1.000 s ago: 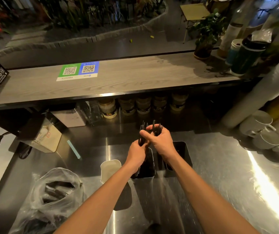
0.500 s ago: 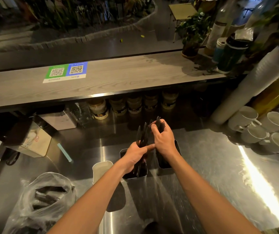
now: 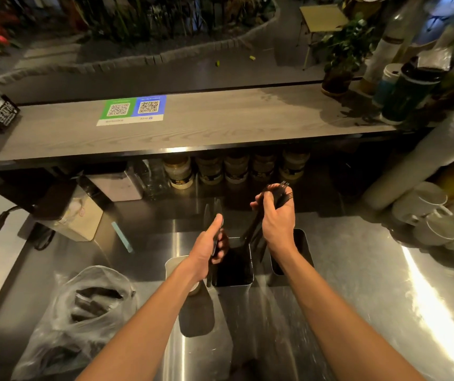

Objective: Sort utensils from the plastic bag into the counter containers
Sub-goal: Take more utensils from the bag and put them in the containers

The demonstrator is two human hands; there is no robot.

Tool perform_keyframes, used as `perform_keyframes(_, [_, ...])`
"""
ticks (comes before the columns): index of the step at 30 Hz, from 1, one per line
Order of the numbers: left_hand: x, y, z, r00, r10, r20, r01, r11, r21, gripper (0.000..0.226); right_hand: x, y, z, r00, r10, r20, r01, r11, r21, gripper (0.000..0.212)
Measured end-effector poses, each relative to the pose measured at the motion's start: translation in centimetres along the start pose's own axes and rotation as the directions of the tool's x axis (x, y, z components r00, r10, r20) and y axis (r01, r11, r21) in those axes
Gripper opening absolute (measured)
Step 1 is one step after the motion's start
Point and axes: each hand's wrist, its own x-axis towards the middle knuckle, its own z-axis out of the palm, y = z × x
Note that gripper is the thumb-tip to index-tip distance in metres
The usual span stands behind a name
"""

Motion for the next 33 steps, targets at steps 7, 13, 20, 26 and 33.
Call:
perform_keyframes(7, [-0.4, -0.7, -2.1, 0.995, 0.069, -0.072, -0.074, 0.995, -0.061, 0.045, -1.2, 0.7, 1.0, 0.987, 0.024, 0.156, -0.015, 0.998, -0.054, 0.012])
perform_keyframes(13, [-0.9, -1.0, -2.8, 0.989, 0.015, -0.145, -0.028, 0.996, -0.086, 0.033, -3.2, 2.2, 2.7, 0.967, 0.072, 0.243, -0.046, 0.993, -0.113, 0.01])
perform_keyframes(20, [-1.2, -1.5, -2.8, 0.98, 0.066, -0.187, -0.068, 0.998, -0.004, 0.033, -3.6, 4.7, 3.8, 0.945, 0.005, 0.327, 0.07, 0.973, -0.218, 0.005])
perform_keyframes(26, [-1.1, -2.5, -2.8, 0.984, 0.095, -0.148, -0.1, 0.995, -0.021, 0.031, -5.2, 9.8, 0.7, 0.925, -0.04, 0.379, 0.25, 0.812, -0.527, 0.02])
perform_keyframes(33, [-0.8, -3.0, -2.1, 0.981, 0.094, -0.168, -0.1, 0.995, -0.026, 0.027, -4.9, 10.5, -0.3, 0.867, -0.081, 0.492, 0.444, 0.574, -0.688, 0.032])
